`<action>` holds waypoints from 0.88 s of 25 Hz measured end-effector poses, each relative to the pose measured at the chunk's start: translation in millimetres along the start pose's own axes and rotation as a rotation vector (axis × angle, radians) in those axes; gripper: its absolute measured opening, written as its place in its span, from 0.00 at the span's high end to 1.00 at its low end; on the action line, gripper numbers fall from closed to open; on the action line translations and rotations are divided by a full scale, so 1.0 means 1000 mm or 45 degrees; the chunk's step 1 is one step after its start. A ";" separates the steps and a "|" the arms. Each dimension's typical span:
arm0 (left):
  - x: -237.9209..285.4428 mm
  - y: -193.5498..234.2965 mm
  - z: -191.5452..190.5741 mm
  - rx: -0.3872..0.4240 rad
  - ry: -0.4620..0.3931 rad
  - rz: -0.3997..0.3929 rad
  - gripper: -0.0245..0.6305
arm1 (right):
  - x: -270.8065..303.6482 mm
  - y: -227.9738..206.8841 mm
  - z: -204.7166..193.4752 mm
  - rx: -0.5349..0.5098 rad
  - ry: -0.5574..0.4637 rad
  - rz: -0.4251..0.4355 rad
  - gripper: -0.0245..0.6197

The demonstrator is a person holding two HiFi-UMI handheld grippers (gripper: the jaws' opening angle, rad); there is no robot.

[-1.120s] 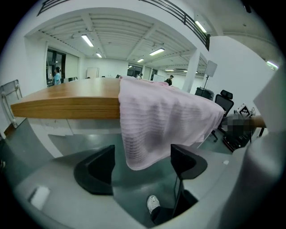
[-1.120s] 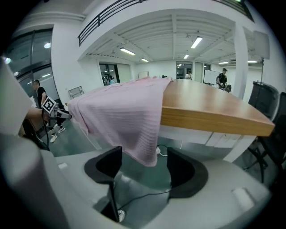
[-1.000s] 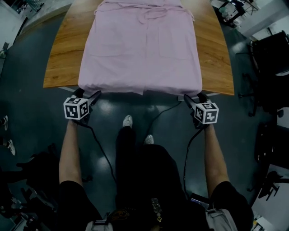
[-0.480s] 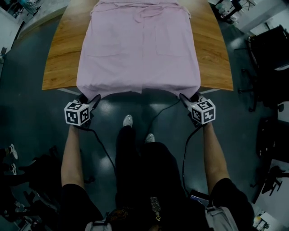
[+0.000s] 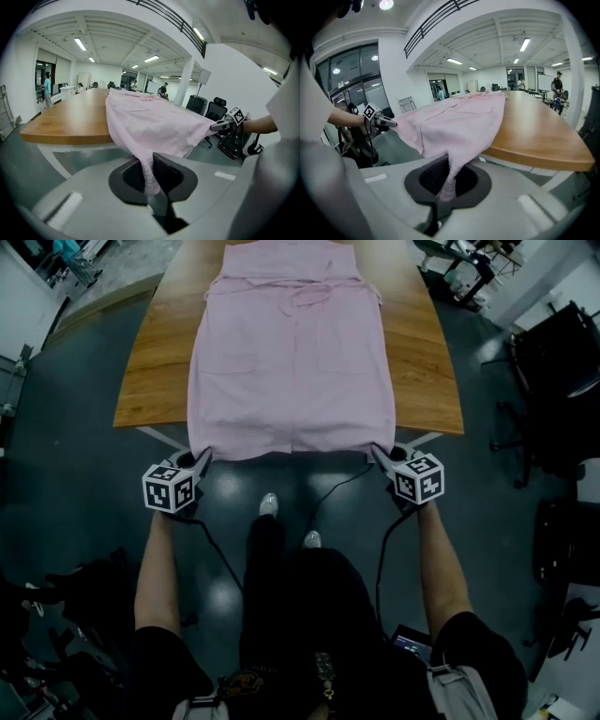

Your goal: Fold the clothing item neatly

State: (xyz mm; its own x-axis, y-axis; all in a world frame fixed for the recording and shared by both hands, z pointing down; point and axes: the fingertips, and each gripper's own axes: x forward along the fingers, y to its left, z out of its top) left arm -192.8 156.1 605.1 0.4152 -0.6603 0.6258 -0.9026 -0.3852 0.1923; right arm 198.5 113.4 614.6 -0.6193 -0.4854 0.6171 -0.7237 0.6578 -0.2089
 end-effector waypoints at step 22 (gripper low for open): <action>-0.027 0.051 0.195 -0.071 -0.301 0.058 0.92 | -0.021 -0.041 0.188 -0.010 -0.284 0.012 0.95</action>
State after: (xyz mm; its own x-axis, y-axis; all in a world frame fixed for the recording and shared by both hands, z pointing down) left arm -227.3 28.6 450.3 0.3829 -0.8113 0.4417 -0.9232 -0.3196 0.2133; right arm 184.3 -11.5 467.8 -0.6788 -0.5940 0.4317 -0.7157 0.6669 -0.2077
